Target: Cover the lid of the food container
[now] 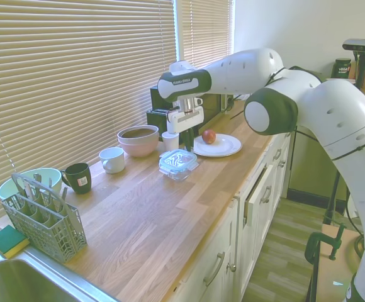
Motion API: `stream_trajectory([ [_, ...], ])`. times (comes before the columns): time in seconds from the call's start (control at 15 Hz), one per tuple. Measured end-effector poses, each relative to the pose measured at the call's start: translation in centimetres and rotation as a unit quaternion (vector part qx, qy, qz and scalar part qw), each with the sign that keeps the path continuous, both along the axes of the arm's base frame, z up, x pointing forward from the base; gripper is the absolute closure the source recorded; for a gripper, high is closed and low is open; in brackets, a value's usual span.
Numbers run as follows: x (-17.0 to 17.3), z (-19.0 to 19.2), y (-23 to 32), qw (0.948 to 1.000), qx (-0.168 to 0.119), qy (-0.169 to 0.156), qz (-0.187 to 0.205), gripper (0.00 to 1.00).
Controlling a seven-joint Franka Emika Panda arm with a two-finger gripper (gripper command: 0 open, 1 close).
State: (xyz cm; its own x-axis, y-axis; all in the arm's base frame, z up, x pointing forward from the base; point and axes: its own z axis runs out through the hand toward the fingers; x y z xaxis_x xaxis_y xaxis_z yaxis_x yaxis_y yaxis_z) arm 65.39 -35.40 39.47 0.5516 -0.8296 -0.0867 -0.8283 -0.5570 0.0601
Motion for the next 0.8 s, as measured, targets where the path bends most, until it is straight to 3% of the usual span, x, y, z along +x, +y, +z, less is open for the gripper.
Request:
stream_trajectory([
  [0.8, 1.00, -0.17, 0.77, 1.0000, 0.004, 0.002, -0.001, 1.00],
])
